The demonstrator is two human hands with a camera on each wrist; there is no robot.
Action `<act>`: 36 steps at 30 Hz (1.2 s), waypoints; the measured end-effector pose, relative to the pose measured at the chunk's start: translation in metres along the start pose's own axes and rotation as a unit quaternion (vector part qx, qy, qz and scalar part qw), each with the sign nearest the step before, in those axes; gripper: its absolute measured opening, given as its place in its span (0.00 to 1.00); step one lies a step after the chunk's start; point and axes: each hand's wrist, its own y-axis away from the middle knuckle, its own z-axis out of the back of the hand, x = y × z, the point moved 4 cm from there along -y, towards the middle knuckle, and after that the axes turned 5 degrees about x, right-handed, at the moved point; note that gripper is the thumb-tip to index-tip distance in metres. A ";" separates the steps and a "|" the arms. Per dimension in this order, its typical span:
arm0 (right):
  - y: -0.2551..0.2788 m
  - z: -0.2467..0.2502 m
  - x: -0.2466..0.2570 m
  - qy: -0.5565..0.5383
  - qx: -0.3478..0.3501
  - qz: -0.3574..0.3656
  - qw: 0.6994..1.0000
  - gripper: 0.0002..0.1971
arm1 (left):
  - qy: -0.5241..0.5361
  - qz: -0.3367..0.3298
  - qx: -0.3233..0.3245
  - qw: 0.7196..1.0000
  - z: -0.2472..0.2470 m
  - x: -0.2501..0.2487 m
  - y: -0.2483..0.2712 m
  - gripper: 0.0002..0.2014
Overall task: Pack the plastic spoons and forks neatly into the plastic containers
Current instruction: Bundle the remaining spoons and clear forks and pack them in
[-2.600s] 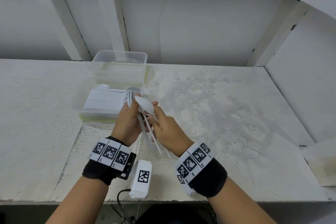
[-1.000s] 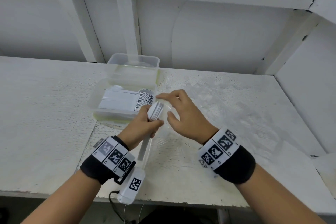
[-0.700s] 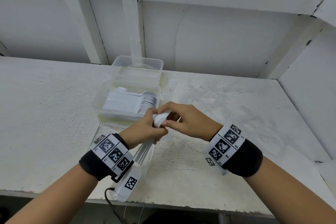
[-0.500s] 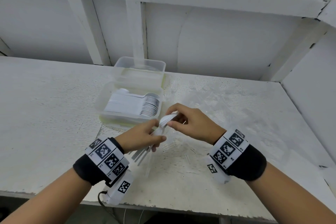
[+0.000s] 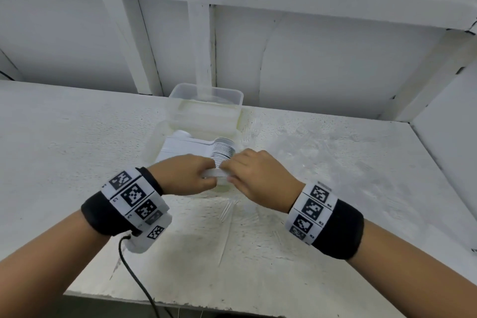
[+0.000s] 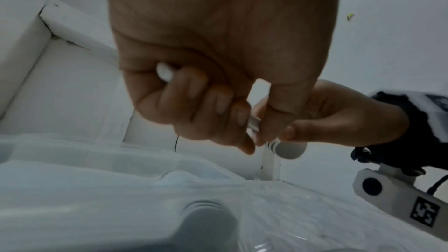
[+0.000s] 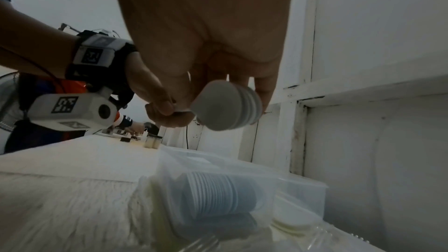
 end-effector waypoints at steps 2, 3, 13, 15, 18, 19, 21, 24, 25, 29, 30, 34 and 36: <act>-0.012 0.005 -0.004 0.008 -0.027 0.005 1.000 0.14 | 0.017 -0.015 -0.026 0.999 0.010 0.006 -0.003 0.12; -0.017 0.004 -0.008 0.024 -0.029 0.007 0.999 0.10 | 0.043 -0.020 -0.045 0.998 0.014 0.010 -0.006 0.10; -0.069 0.028 -0.089 -0.087 0.099 -0.239 0.962 0.15 | 0.090 0.044 -0.210 0.973 0.013 0.068 -0.038 0.15; -0.079 0.026 -0.095 -0.166 0.086 -0.266 0.946 0.14 | 0.029 0.055 -0.150 0.987 0.007 0.071 -0.047 0.16; -0.095 0.019 -0.094 -0.238 0.069 -0.265 0.932 0.12 | -0.086 0.069 -0.090 0.990 -0.001 0.070 -0.054 0.20; -0.100 0.015 -0.093 -0.246 0.068 -0.265 0.930 0.12 | -0.104 0.070 -0.085 0.988 -0.003 0.069 -0.055 0.20; -0.109 0.004 -0.090 -0.250 0.072 -0.260 0.930 0.13 | -0.118 0.072 -0.097 0.986 -0.003 0.068 -0.057 0.20; -0.118 -0.006 -0.082 -0.219 0.080 -0.240 0.942 0.15 | -0.099 0.071 -0.124 0.985 -0.001 0.071 -0.058 0.19; -0.120 -0.009 -0.079 -0.203 0.082 -0.231 0.948 0.16 | -0.088 0.070 -0.133 0.985 -0.001 0.073 -0.058 0.18; -0.122 -0.021 -0.068 -0.129 0.107 -0.191 0.967 0.17 | -0.026 0.052 -0.170 0.984 -0.002 0.080 -0.058 0.15; -0.121 -0.023 -0.067 -0.109 0.116 -0.184 0.970 0.17 | -0.012 0.047 -0.175 0.983 -0.001 0.081 -0.058 0.15; -0.118 -0.030 -0.062 -0.056 0.140 -0.187 0.971 0.18 | 0.030 0.030 -0.197 0.979 0.001 0.082 -0.060 0.13; -0.118 -0.033 -0.058 -0.023 0.144 -0.165 0.975 0.18 | 0.030 0.026 -0.203 0.978 0.000 0.082 -0.060 0.13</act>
